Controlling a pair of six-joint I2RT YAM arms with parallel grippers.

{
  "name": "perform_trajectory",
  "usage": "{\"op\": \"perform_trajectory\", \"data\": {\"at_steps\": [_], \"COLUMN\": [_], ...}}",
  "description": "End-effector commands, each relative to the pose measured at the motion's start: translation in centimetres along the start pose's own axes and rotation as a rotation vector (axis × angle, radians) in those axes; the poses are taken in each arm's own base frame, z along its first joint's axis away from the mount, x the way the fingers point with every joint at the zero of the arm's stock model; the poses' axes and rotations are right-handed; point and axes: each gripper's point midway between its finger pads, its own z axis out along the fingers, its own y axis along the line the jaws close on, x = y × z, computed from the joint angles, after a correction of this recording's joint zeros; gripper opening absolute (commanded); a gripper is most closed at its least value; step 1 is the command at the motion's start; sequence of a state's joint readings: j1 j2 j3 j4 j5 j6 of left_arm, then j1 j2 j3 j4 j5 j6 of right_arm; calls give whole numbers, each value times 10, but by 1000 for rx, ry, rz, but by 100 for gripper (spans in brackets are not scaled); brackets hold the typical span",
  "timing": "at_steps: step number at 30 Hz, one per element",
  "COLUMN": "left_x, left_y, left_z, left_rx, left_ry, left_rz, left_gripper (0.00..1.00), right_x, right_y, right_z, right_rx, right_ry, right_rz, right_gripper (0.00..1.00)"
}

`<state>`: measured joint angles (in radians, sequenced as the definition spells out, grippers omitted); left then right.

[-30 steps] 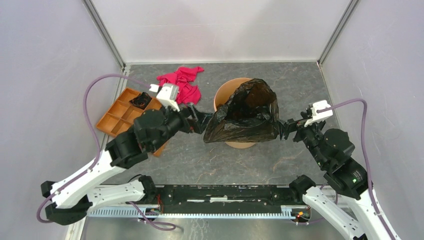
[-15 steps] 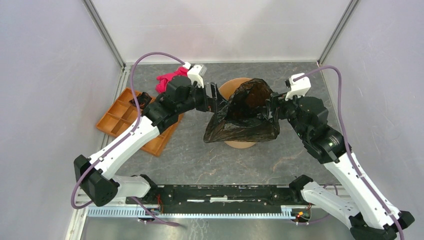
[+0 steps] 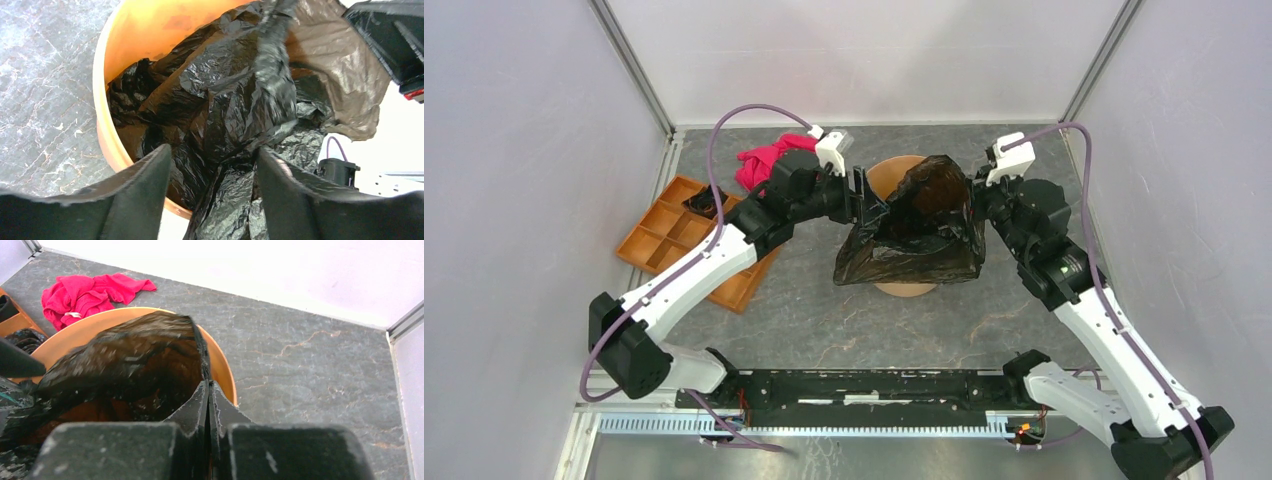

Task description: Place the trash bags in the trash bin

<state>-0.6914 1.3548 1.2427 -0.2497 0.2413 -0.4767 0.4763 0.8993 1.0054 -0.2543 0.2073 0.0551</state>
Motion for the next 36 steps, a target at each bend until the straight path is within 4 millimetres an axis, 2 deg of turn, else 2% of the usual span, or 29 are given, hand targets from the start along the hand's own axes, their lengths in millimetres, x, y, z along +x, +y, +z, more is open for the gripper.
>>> {"op": "perform_trajectory", "data": {"at_steps": [1,4,7,11,16,24,36], "left_x": [-20,-26,-37,-50,-62,-81,-103], "left_y": [-14,-4,5,12,26,48,86], "left_z": [5,6,1,-4,-6,-5,14], "left_rx": [62,19,-3,-20,-70,-107,-139], "left_ry": [-41,-53,-90,-134,-178,-233,-291], "left_rz": [41,34,13,-4,-36,-98,-206], "left_gripper": [64,47,36,18,8,6,5], "right_x": [-22,-18,-10,8,27,35,42], "right_y": [-1,-6,-10,-32,-48,-49,-52], "right_z": [11,17,24,36,50,67,101], "right_rx": [-57,-100,-163,-170,-188,-205,-233], "right_ry": [-96,-105,-118,-104,-87,-74,-35], "right_rz": [-13,-6,13,94,172,210,245], "right_gripper": [1,0,0,0,1,1,2]}}
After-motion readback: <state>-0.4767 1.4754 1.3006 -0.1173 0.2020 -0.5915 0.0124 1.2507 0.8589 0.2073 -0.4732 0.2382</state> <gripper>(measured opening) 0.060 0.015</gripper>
